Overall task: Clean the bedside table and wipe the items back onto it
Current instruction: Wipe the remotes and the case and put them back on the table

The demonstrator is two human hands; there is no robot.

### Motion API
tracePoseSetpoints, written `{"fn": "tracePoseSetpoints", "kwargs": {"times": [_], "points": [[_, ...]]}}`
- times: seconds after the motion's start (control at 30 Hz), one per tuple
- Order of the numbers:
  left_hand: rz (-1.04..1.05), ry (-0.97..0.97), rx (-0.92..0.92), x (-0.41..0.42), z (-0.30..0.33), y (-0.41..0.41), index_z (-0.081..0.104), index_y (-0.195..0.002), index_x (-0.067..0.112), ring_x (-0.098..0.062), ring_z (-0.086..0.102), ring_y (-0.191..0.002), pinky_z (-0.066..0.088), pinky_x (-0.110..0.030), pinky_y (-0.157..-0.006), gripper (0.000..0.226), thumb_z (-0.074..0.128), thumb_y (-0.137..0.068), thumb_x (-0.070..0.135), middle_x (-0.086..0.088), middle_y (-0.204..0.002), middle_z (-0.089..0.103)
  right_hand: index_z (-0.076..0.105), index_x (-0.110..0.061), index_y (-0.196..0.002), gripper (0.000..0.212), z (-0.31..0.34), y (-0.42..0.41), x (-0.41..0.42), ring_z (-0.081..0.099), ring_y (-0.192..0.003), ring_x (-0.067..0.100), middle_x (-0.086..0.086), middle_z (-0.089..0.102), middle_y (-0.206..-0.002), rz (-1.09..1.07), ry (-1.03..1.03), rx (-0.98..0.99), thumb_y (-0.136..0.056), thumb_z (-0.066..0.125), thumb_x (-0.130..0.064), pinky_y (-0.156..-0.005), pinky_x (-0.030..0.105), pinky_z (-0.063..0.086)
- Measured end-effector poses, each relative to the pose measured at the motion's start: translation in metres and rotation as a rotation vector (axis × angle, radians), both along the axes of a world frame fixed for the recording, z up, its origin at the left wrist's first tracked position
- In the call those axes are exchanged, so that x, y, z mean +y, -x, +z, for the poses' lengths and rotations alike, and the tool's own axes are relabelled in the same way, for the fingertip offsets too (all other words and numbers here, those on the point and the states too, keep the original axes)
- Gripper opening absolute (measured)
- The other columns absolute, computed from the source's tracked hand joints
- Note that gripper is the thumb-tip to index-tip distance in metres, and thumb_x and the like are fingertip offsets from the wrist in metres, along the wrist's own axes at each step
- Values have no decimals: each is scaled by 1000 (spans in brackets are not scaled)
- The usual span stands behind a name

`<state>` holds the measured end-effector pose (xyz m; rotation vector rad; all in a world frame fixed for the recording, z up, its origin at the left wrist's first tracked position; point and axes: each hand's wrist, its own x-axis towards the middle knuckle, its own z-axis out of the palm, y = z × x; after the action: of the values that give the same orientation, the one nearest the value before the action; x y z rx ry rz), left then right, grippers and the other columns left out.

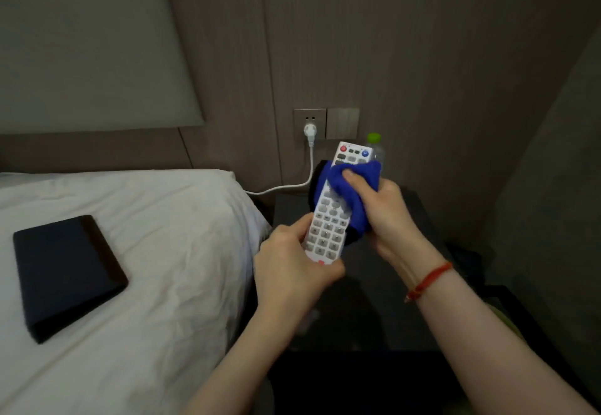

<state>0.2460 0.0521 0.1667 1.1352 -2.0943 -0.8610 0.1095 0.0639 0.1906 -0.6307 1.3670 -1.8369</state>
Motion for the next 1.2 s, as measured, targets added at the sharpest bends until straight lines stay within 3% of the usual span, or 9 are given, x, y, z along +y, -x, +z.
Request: {"fn": "tracePoseSetpoints", "kwargs": {"times": [0.1, 0.2, 0.33, 0.43, 0.53, 0.63, 0.77, 0.93, 1.2], "points": [[-19, 11, -13, -1, 1, -2, 60, -116, 40, -8, 65, -88, 55, -37, -79, 63, 76, -56, 33, 6, -99, 69, 56, -5, -117, 31, -13, -5, 7, 70, -81, 18, 10, 69, -96, 83, -7, -99, -88, 57, -15, -68, 27, 57], [-10, 1, -34, -5, 1, -1, 57, -120, 40, -10, 64, -88, 55, -36, -79, 60, 76, -63, 35, 4, -99, 67, 56, -9, -120, 33, -32, -25, 21, 67, -98, 25, 14, 68, -108, 294, -104, -133, -87, 58, -12, -87, 39, 54], [-30, 9, -83, 6, -3, 0, 53, -127, 40, -3, 56, -86, 45, -20, -75, 69, 78, -63, 32, 10, -100, 55, 55, -6, -119, 37, -14, -1, 12, 67, -90, 22, 14, 67, -106, 87, -56, -106, -84, 62, -12, -74, 32, 56], [-25, 6, -33, 10, -4, 0, 56, -124, 42, -5, 60, -87, 51, -26, -80, 69, 79, -59, 33, 7, -104, 61, 54, -4, -121, 40, 1, 14, 5, 68, -86, 21, 13, 67, -104, 15, 1, -99, -84, 63, -15, -66, 28, 57], [3, -17, -5, 7, -6, -4, 59, -118, 43, -11, 64, -89, 54, -38, -82, 68, 76, -53, 34, 3, -101, 67, 55, -6, -120, 35, -17, -7, 16, 69, -87, 20, 12, 68, -103, 204, -56, -141, -86, 59, -10, -68, 28, 57], [3, 27, -70, 2, -6, -7, 56, -124, 38, -15, 62, -92, 52, -34, -82, 70, 78, -58, 25, 1, -101, 63, 55, -7, -120, 33, -39, -28, 31, 67, -98, 24, 16, 67, -109, 373, -93, -185, -87, 56, -6, -81, 32, 56], [-35, 39, -112, 10, -9, -7, 56, -126, 37, -12, 63, -90, 51, -29, -80, 76, 70, -52, 43, 3, -98, 61, 57, -3, -118, 34, -16, -3, 18, 67, -86, 20, 11, 67, -99, 174, -54, -134, -84, 61, -8, -69, 28, 57], [-48, 34, -60, 15, -13, -7, 54, -129, 35, -7, 61, -92, 51, -28, -87, 76, 82, -59, 31, 5, -103, 61, 57, -3, -118, 36, 13, 21, 6, 68, -77, 18, 9, 68, -93, 0, 10, -150, -85, 63, -16, -61, 27, 57], [31, 37, 18, 6, -11, 5, 57, -119, 38, -9, 62, -87, 54, -36, -81, 65, 78, -58, 31, 6, -100, 63, 57, -13, -118, 30, -18, -17, 33, 66, -99, 24, 13, 67, -111, 341, -88, -175, -88, 57, -18, -83, 35, 54]]}}
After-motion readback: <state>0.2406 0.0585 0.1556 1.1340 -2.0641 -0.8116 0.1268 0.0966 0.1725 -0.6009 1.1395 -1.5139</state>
